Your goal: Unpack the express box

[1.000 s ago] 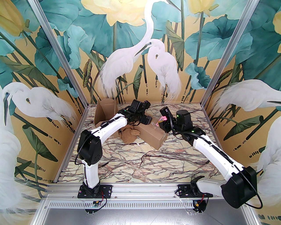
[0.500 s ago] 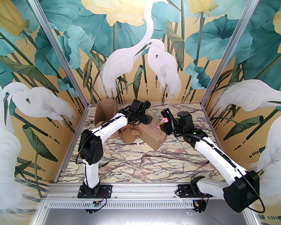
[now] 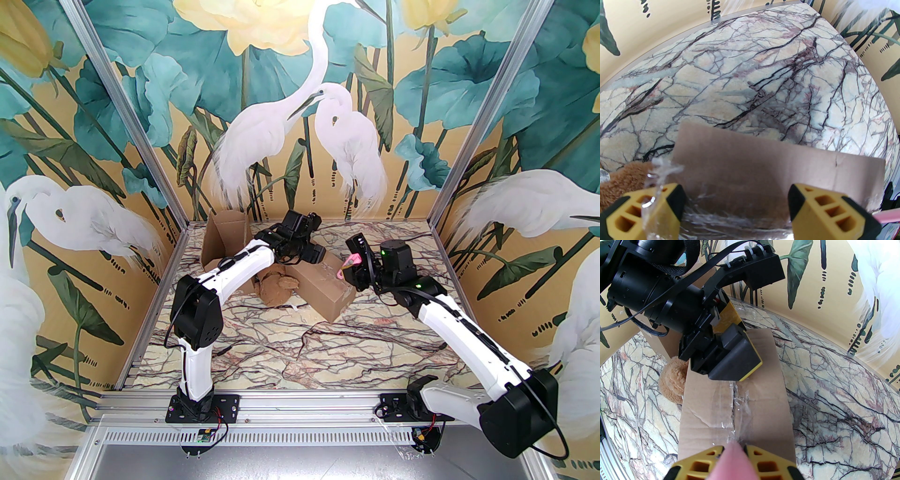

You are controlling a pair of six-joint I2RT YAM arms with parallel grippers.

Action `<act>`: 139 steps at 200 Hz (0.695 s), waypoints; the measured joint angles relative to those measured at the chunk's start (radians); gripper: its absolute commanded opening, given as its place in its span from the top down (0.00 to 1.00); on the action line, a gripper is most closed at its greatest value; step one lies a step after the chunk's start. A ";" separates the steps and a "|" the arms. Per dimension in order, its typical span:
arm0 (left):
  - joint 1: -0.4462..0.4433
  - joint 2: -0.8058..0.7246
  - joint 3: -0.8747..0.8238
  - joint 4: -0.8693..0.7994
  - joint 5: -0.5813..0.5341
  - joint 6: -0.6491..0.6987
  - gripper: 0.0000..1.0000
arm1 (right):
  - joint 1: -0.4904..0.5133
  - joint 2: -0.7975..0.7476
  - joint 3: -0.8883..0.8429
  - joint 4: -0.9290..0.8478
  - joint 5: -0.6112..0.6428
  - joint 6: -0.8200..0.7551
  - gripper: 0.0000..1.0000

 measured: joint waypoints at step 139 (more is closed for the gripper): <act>0.013 0.020 0.037 -0.025 0.020 -0.072 0.22 | -0.003 -0.143 -0.023 -0.169 0.002 0.002 1.00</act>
